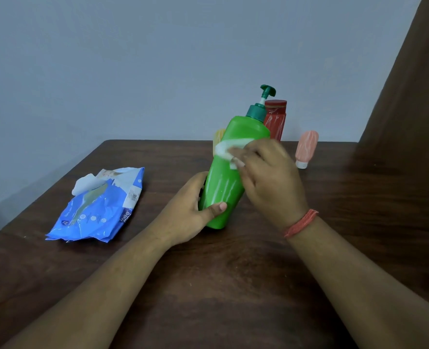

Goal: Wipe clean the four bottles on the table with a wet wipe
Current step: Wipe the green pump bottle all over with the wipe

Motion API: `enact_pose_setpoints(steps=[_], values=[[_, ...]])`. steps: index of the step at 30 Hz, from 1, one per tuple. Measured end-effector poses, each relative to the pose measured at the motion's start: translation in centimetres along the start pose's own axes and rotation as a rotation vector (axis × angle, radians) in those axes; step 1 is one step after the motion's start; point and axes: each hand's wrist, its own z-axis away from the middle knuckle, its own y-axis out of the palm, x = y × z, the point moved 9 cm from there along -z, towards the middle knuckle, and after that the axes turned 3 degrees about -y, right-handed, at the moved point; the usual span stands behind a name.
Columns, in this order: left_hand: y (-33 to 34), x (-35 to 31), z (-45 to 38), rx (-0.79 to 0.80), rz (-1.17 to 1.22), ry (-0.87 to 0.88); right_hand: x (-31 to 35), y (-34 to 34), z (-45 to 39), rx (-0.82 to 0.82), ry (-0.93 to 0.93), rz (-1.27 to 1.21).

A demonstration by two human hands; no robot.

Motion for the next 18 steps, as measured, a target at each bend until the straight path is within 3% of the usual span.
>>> enact_pose_setpoints(steps=[2, 6, 9, 13, 17, 18], values=[[0.0, -0.1, 0.0, -0.001, 0.002, 0.01, 0.5, 0.1, 0.1, 0.011, -0.064, 0.038], [0.1, -0.7, 0.1, 0.001, -0.05, 0.04, -1.5, -1.7, -0.5, -0.134, 0.071, 0.084], [0.2, -0.8, 0.1, -0.004, -0.045, 0.049, -0.1, -0.9, -0.3, -0.085, -0.016, 0.168], [0.3, -0.8, 0.1, -0.006, -0.066, 0.063, -2.2, -1.9, -1.0, -0.139, 0.107, 0.18], [0.0, -0.7, 0.1, -0.025, 0.002, 0.042, 1.6, 1.0, 0.3, 0.092, -0.178, 0.132], [-0.1, -0.5, 0.1, -0.026, 0.019, 0.035, 1.3, 1.0, 0.3, 0.104, -0.171, 0.118]])
